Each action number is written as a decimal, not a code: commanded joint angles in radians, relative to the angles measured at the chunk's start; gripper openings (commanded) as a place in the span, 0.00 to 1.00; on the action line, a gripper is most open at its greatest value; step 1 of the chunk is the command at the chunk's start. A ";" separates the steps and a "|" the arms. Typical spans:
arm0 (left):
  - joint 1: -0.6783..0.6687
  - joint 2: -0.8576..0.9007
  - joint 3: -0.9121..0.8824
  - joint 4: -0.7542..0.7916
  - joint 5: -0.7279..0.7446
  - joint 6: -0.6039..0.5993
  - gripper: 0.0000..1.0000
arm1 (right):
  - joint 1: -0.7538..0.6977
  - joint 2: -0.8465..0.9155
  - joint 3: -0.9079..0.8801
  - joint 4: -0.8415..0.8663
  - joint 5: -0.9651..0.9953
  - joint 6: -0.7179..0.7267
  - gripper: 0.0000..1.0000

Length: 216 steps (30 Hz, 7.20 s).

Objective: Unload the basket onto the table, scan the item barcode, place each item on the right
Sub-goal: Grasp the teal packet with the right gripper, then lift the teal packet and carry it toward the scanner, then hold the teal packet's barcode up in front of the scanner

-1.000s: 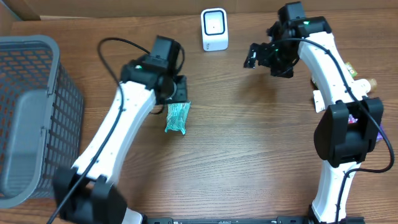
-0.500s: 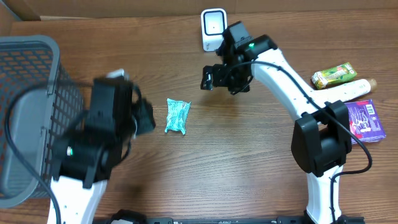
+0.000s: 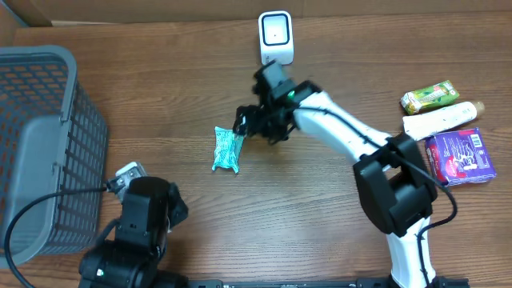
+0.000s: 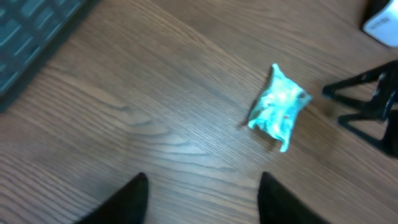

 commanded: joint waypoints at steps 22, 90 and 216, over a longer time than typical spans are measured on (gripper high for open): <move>0.002 -0.257 -0.195 0.014 0.005 -0.031 0.56 | 0.140 -0.006 -0.179 0.216 0.160 0.319 0.36; 0.002 -0.257 -0.195 0.018 0.005 -0.031 1.00 | -0.231 -0.053 -0.252 0.124 -0.166 0.002 0.55; 0.002 -0.257 -0.195 0.018 0.005 -0.031 1.00 | -0.168 0.219 -0.124 1.561 0.835 -2.012 0.04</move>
